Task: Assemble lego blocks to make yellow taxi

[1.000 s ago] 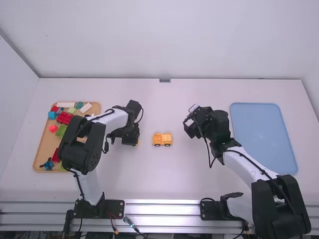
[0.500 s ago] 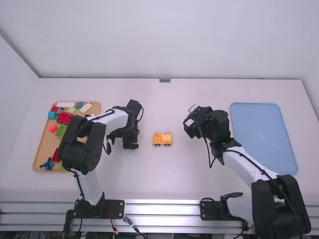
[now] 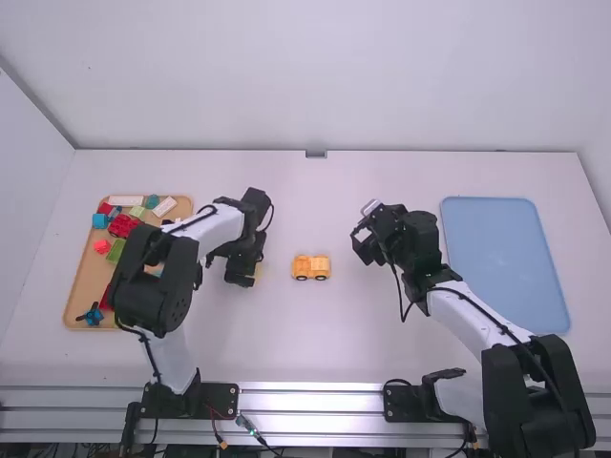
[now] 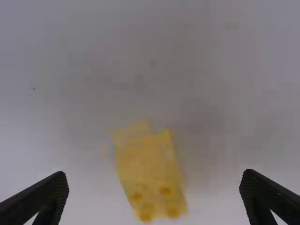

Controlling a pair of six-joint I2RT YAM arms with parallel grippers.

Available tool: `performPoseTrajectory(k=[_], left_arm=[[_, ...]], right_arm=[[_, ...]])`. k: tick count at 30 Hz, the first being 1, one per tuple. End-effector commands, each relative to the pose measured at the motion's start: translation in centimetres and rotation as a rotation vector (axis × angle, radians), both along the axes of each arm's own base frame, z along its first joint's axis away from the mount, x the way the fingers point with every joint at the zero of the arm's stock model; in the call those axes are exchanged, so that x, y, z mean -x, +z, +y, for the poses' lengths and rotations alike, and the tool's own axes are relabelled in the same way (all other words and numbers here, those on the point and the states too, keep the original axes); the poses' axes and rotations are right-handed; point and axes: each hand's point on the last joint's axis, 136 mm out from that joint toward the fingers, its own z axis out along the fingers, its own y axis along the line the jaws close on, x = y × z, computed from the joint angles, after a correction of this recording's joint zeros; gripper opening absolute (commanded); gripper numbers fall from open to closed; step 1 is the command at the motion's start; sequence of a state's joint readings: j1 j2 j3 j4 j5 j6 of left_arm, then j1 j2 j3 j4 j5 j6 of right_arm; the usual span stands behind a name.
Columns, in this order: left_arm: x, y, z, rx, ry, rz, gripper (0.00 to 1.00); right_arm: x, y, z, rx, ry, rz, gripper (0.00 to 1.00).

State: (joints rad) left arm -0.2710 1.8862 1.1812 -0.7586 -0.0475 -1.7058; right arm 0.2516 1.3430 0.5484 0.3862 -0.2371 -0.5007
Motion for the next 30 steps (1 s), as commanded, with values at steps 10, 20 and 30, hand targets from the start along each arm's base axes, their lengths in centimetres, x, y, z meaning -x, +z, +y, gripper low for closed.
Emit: performPoseTrajectory(k=[10,20,30], left_arm=[[-7.1,11.5,-1.0,-0.168,-1.31,-0.171,0.97],[-9.0,12.5,1.2,-0.482,-2.13,0.036,0.99],[-5.5,13.0,-2.9,-0.216,-2.758,-0.334,0.99]], right_arm=[[0.1,0.3,-0.2,-0.006,-0.005,-0.009,0.99],[0.1,0.3,-0.2,-0.006,-0.005,-0.011,0.99],[0.2,0.5,0.2,-0.018,0.015,-0.014,0.99]])
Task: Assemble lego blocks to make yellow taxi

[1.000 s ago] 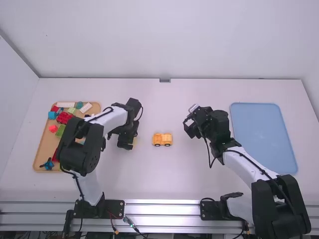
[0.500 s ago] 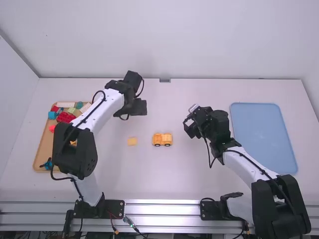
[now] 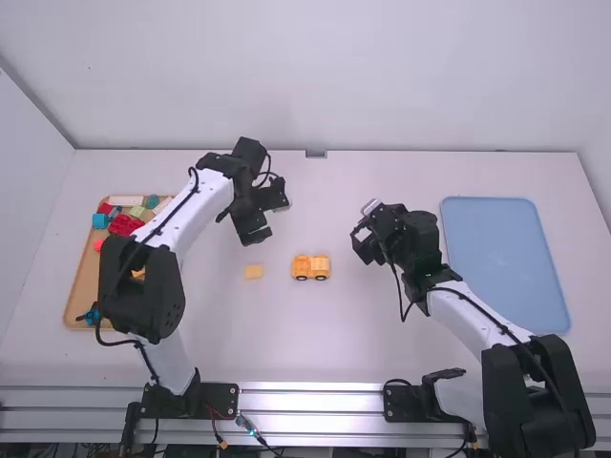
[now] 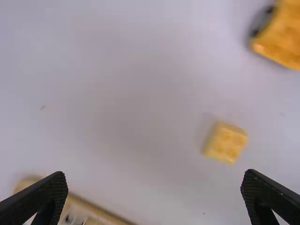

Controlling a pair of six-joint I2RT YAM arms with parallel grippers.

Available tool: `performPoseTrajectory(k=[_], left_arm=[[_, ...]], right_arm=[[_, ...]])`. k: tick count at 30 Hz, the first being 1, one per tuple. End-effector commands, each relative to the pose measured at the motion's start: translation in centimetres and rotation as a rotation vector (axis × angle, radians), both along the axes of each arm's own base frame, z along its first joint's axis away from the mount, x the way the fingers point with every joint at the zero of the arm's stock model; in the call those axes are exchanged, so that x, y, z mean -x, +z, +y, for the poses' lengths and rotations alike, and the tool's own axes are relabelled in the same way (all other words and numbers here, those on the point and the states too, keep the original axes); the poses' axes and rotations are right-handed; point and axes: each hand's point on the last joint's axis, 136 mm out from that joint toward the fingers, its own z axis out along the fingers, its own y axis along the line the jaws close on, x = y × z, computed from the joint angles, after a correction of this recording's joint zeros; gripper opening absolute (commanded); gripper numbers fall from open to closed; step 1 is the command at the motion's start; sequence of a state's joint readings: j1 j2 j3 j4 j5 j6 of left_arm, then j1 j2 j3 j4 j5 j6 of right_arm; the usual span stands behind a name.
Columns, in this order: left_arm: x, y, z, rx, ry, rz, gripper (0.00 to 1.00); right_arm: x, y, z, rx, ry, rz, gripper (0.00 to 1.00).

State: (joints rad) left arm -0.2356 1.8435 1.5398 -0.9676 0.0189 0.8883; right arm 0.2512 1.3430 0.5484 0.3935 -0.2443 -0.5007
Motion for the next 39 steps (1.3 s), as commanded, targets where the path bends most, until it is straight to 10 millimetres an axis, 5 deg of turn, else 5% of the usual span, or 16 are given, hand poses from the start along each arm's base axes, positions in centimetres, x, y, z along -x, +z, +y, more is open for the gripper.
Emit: performPoseTrajectory(k=[1,6,13,23,28,39], left_arm=[[1.0,2.7,-1.6,0.197,-0.284,-0.037,0.99],[2.5,3.2,-1.4,0.42,-0.434,-0.039,0.99],[4.4,0.0,-1.0,0.628,-0.533,-0.113,0.99],[6.7,-2.1,-1.5,0.909,-0.445,-0.197,0.99],[7.0,-2.4,-0.8,0.902,-0.391,-0.156,0.99],[6.0,-7.8,-0.5,0.901,-0.251,-0.183,0.99]], right_arm=[[0.5,0.4,0.5,-0.026,0.034,-0.004,0.99],[1.8,0.8,2.4,-0.039,0.197,-0.025,0.99],[3.3,1.3,3.9,-0.1,0.342,-0.03,0.99],[4.5,-0.1,5.4,-0.229,0.594,-0.045,0.99],[4.0,-0.5,5.5,-0.288,0.604,-0.011,0.99],[3.8,-1.2,7.0,-0.266,0.644,-0.009,0.99]])
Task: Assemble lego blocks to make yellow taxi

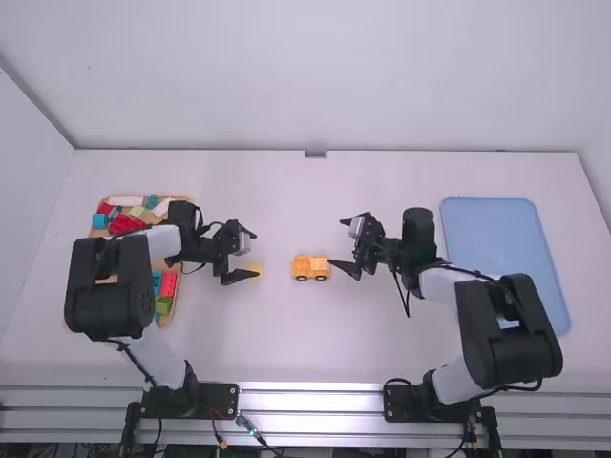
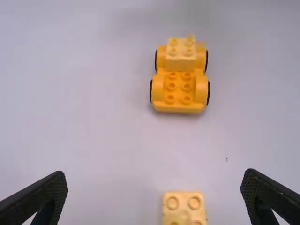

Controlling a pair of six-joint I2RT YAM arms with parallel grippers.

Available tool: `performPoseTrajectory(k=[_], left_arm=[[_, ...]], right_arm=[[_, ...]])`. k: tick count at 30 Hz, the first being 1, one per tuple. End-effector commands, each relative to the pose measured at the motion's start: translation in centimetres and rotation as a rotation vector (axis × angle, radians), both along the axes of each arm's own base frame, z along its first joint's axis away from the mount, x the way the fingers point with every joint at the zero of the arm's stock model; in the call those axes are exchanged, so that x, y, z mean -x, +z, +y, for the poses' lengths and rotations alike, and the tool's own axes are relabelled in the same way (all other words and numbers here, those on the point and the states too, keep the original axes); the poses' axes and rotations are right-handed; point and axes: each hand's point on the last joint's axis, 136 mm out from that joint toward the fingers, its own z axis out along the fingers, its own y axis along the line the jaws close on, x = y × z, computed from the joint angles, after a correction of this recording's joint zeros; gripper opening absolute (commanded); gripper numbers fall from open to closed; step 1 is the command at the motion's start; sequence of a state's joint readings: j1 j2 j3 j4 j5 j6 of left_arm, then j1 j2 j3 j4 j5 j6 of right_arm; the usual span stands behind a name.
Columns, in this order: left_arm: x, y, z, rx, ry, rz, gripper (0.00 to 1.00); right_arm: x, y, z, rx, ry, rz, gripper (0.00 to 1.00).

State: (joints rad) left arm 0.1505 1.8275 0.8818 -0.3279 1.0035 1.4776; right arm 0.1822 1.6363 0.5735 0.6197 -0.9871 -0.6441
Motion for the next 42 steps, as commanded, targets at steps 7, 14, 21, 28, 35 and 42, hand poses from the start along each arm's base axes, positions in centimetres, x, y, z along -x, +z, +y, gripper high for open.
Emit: performPoseTrajectory(k=[7,14,21,28,35,42], left_arm=[[1.6,-3.6,0.0,0.03,0.067,0.123,0.99],[1.3,-5.5,0.2,0.008,0.083,0.153,0.95],[1.2,-6.5,0.3,0.003,0.053,0.154,0.87],[2.1,-6.7,1.9,-0.02,0.042,0.135,0.76],[2.8,-6.1,1.4,0.037,0.0,0.061,0.72],[2.6,-6.5,0.8,0.031,-0.002,0.039,0.6]], right_arm=[[-0.5,0.4,0.2,-0.003,0.012,-0.023,0.99],[-0.5,0.4,0.2,-0.003,0.012,-0.023,0.99],[-0.5,0.5,0.2,-0.004,0.011,-0.021,0.99],[-0.5,0.5,0.2,-0.005,0.011,-0.025,0.99],[-0.7,0.8,0.3,-0.008,0.014,-0.029,0.99],[-1.1,1.3,0.4,-0.018,0.007,-0.018,0.99]])
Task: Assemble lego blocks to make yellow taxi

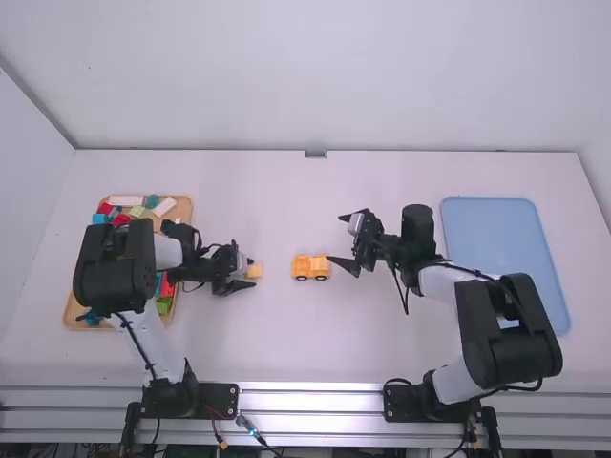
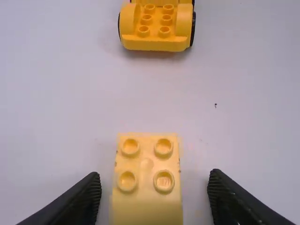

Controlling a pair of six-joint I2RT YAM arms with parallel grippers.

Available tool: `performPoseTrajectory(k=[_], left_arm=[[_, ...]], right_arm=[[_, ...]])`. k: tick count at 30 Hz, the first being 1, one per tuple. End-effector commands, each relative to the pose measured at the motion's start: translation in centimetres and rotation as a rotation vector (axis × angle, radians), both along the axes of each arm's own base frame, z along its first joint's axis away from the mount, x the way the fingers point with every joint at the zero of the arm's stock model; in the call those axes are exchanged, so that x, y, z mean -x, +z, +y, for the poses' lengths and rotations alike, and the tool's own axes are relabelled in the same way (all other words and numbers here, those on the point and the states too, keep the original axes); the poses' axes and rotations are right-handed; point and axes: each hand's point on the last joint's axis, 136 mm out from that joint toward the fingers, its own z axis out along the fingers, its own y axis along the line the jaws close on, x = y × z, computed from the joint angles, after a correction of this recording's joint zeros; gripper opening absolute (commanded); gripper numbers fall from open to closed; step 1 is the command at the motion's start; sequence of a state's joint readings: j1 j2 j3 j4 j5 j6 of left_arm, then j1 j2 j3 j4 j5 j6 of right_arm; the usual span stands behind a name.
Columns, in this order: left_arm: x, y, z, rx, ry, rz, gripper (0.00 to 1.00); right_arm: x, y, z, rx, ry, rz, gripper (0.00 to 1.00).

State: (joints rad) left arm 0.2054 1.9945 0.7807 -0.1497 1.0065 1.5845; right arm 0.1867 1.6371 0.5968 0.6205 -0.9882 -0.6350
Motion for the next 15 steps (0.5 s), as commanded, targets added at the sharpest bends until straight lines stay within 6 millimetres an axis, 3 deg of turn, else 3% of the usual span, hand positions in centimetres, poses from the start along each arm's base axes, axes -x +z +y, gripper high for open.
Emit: performPoseTrajectory(k=[1,15], left_arm=[[0.49,-0.43,-0.34,0.038,0.023,0.047,0.58],[-0.08,-0.24,-0.61,0.073,0.063,0.047,0.43]], right_arm=[[-0.51,0.48,0.13,-0.01,0.005,-0.002,0.99],[-0.1,-0.42,-0.03,0.018,0.013,0.011,0.99]])
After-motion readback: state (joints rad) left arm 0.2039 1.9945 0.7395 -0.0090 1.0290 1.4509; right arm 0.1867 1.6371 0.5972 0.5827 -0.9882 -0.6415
